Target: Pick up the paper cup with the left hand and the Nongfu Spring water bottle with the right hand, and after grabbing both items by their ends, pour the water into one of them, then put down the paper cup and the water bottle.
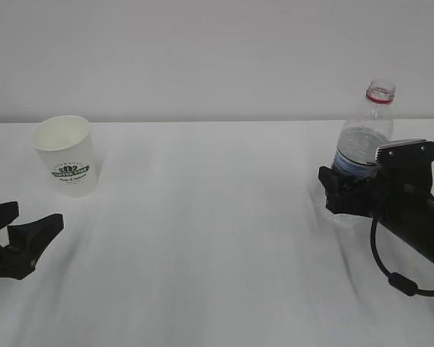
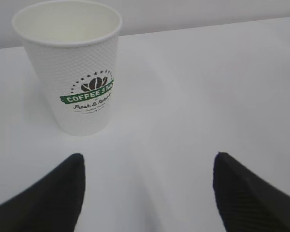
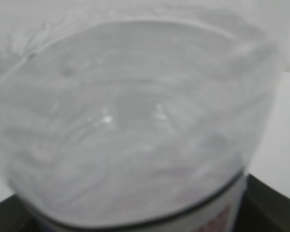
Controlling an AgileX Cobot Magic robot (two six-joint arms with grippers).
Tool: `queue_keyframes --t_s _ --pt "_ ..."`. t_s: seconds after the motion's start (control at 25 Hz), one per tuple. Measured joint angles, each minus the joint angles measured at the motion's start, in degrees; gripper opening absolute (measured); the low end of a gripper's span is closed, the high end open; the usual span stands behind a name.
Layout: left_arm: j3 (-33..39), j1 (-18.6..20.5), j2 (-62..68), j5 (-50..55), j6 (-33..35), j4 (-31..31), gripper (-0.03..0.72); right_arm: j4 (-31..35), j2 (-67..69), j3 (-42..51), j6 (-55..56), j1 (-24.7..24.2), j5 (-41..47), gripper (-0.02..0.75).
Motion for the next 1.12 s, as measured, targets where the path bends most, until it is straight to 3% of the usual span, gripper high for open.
queue_keyframes --t_s 0.2,0.48,0.88,1.12 --pt "0.0 0.0 0.0 0.0 0.0 -0.04 0.594 -0.75 -1.81 2.14 -1.45 0.0 0.36 0.557" --pt "0.0 0.0 0.0 0.0 0.0 -0.35 0.591 -1.99 -9.48 2.94 -2.27 0.0 8.45 0.55" --pt "0.0 0.0 0.0 0.0 0.0 -0.69 0.591 -2.25 -11.88 3.03 -2.5 0.0 10.47 0.547" --pt "0.0 0.0 0.0 0.0 0.0 -1.71 0.591 -4.57 -13.68 3.03 -2.5 0.0 12.16 0.493"
